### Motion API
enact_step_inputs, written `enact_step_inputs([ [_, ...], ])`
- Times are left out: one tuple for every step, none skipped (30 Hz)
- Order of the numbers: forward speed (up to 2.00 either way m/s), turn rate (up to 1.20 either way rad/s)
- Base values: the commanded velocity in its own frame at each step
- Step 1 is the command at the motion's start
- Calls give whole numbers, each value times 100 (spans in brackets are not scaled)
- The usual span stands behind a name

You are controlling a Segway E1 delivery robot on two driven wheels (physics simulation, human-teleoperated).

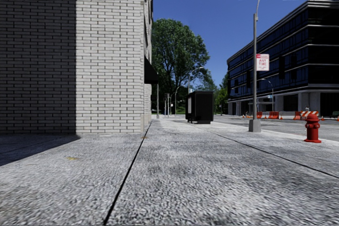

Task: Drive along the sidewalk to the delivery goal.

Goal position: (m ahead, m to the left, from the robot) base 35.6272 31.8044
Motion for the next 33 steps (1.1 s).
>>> enact_step_inputs([
  [200, 0],
  [200, 0],
  [200, 0],
  [200, 0],
  [200, 0],
  [200, 0],
  [200, 0],
  [200, 0],
  [200, 0],
  [200, 0],
  [200, 0],
  [200, 0],
  [200, 0],
  [200, 0],
  [200, 0],
  [200, 0],
  [200, 0],
  [200, 0],
  [200, 0],
  [200, 0],
  [200, 0],
  [200, 0],
  [200, 0],
  [200, 0],
  [200, 0],
  [200, 0],
  [200, 0],
  [200, 0],
  [200, 0],
  [200, 0],
  [200, 0],
  [200, 0],
  [200, 0],
])
